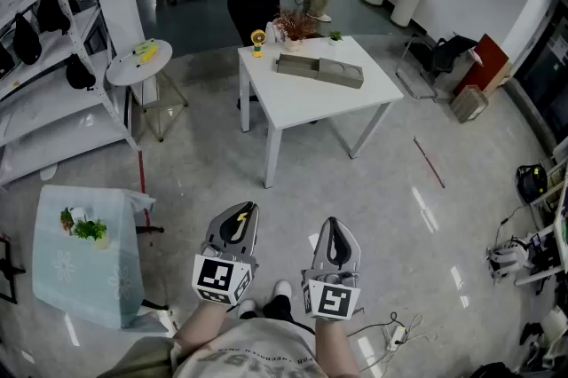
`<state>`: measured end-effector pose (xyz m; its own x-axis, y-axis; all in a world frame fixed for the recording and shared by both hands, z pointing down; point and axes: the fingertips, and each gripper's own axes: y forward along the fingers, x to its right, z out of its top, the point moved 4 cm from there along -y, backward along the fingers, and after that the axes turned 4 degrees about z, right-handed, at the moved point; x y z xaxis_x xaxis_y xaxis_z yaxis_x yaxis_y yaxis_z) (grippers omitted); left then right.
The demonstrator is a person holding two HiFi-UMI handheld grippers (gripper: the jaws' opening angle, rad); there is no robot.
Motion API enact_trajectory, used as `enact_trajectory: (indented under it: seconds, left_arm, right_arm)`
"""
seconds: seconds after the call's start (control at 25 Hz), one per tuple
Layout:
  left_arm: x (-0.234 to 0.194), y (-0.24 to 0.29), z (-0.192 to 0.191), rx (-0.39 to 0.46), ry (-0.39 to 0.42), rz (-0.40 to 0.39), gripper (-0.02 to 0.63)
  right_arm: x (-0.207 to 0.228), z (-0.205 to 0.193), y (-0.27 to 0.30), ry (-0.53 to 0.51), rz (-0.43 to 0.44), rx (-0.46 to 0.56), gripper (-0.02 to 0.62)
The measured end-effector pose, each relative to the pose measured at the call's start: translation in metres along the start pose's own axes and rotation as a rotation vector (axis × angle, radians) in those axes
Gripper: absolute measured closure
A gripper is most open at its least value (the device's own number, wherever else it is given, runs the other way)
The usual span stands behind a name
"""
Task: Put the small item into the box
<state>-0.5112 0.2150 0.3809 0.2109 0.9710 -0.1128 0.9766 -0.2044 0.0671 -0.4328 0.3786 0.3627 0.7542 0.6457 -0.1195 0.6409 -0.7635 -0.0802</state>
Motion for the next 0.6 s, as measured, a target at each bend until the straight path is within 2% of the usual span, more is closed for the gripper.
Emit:
enact_trajectory:
  seconds: [0.6]
  left_arm:
    - [0.009,0.02,-0.003,-0.012,0.005,0.017,0.577]
  right_arm:
    - [0.016,-0.006,0.011,0.008,0.021,0.0,0.597]
